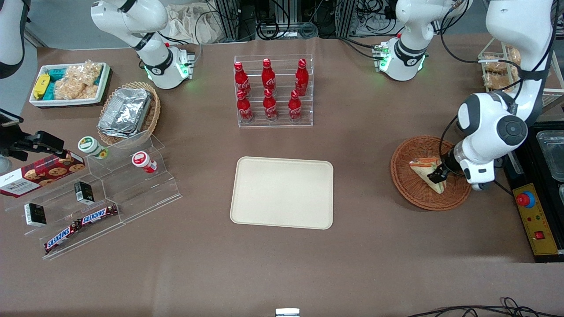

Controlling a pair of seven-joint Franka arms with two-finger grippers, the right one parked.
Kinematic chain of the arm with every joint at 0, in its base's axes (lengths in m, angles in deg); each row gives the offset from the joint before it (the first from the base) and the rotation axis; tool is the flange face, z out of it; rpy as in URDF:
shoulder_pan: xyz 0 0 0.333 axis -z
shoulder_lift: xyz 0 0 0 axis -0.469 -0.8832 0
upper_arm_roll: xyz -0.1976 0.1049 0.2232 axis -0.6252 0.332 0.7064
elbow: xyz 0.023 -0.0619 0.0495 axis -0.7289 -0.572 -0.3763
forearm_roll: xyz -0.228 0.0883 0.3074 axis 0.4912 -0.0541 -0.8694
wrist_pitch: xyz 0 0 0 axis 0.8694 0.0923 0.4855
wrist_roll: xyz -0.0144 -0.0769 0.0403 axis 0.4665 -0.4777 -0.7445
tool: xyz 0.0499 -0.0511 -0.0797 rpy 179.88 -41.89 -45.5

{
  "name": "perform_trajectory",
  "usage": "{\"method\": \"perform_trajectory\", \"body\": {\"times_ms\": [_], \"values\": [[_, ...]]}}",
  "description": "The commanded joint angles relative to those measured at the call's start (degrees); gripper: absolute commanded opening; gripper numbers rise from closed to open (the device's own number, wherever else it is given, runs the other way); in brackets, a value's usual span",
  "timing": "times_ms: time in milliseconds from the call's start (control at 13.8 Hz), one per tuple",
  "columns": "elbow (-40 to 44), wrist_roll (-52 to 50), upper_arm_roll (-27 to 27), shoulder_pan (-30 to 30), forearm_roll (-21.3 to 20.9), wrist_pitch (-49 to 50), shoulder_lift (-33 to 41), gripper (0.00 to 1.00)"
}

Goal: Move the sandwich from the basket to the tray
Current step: 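Lower the left gripper and close it on the sandwich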

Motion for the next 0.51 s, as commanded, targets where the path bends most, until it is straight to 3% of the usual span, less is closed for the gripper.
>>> {"method": "perform_trajectory", "body": {"times_ms": [0, 145, 364, 436], "values": [[-2.24, -0.83, -0.10, 0.14, 0.26, -3.60, -0.28, 0.98], [-2.33, -0.74, -0.10, 0.14, 0.26, -3.60, -0.19, 0.91], [-2.15, -0.65, -0.19, 0.49, -0.18, -2.99, -0.28, 0.17], [-2.07, -0.83, -0.28, 1.45, -0.18, -2.90, -0.28, 0.02]]}}
